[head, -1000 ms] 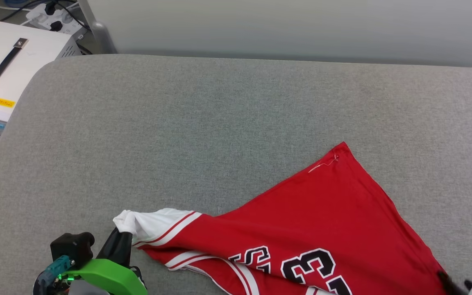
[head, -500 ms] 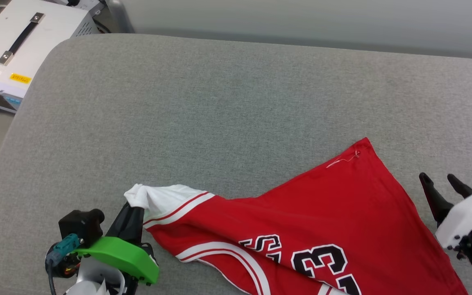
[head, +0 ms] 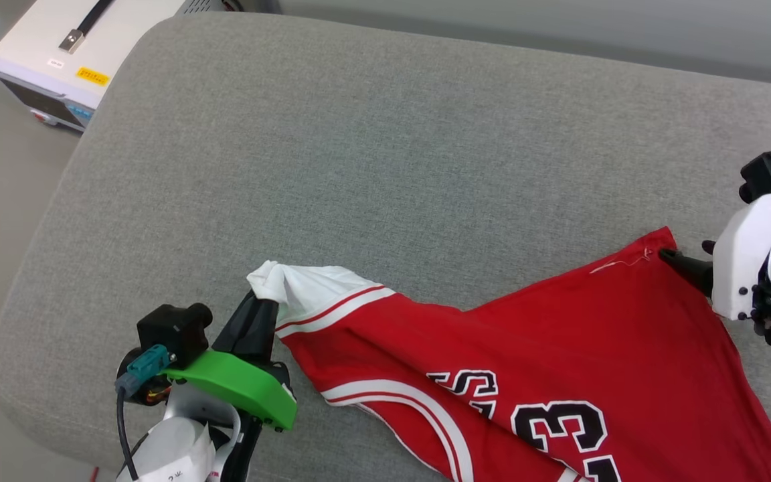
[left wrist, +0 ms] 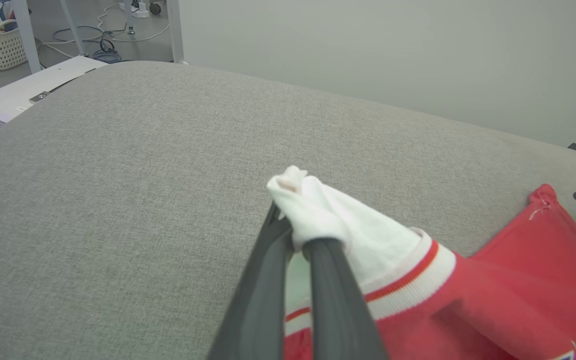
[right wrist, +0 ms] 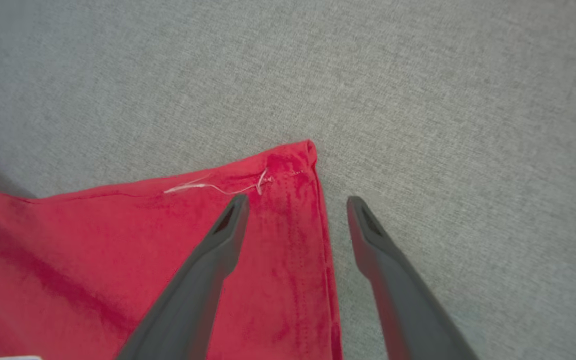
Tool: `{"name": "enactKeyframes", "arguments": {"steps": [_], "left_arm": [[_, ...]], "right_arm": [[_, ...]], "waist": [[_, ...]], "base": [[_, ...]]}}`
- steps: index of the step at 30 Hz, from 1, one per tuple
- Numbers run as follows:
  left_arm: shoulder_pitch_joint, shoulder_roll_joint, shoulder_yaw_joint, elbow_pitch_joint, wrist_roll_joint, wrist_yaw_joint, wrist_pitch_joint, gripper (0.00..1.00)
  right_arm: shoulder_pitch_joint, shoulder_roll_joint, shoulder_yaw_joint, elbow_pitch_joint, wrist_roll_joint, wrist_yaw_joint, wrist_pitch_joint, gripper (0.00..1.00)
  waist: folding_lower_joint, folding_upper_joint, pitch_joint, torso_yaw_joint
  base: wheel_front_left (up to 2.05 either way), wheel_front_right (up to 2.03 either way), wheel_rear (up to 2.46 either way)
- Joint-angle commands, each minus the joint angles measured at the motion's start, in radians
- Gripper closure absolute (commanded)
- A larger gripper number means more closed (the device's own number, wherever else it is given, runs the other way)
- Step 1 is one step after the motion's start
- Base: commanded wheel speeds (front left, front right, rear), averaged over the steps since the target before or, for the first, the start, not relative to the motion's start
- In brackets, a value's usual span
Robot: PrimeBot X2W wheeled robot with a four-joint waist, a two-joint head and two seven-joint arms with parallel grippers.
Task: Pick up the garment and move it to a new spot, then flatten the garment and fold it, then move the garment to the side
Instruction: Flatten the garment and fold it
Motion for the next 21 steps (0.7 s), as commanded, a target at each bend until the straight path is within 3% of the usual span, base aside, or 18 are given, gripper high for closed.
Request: {"name": "enactKeyframes", "arguments": {"steps": [1, 13, 14, 15, 16, 21], "left_arm": [[-0.028, -0.007, -0.002, 0.006, 0.009, -0.008, -0.011, 1.0], [-0.062, -0.034, -0.019, 0.058, 0.005, -0.032, -0.047, 1.0], [-0.062, -0.035, -0.019, 0.061, 0.004, -0.033, -0.049, 1.0], [-0.062, -0.036, -0.018, 0.064, 0.003, -0.034, -0.051, 1.0], [-0.063, -0.036, -0.018, 0.067, 0.002, -0.034, -0.052, 1.0], [-0.065, -0.035, -0.02, 0.08, -0.001, -0.037, -0.055, 1.0]], "right_arm": [[-0.027, -0.008, 0.016, 0.019, 0.009, -0.001, 0.013, 0.0], [-0.053, -0.022, 0.156, 0.173, 0.113, -0.001, 0.053, 0.0], [-0.05, -0.022, 0.165, 0.178, 0.124, -0.001, 0.06, 0.53], [-0.048, -0.022, 0.175, 0.181, 0.137, -0.001, 0.068, 0.91], [-0.048, -0.023, 0.181, 0.181, 0.146, -0.001, 0.071, 1.0], [-0.069, -0.043, 0.209, 0.158, 0.168, -0.001, 0.049, 1.0]], "waist": [[0.0, 0.0, 0.028, 0.026], [0.0, 0.0, 0.076, 0.045], [0.0, 0.0, 0.076, 0.043], [0.0, 0.0, 0.076, 0.041], [0.0, 0.0, 0.076, 0.04], [0.0, 0.0, 0.065, 0.03]], "base": [[0.0, 0.0, 0.0], [0.0, 0.0, 0.0], [0.0, 0.0, 0.0], [0.0, 0.0, 0.0], [0.0, 0.0, 0.0], [0.0, 0.0, 0.0]]}}
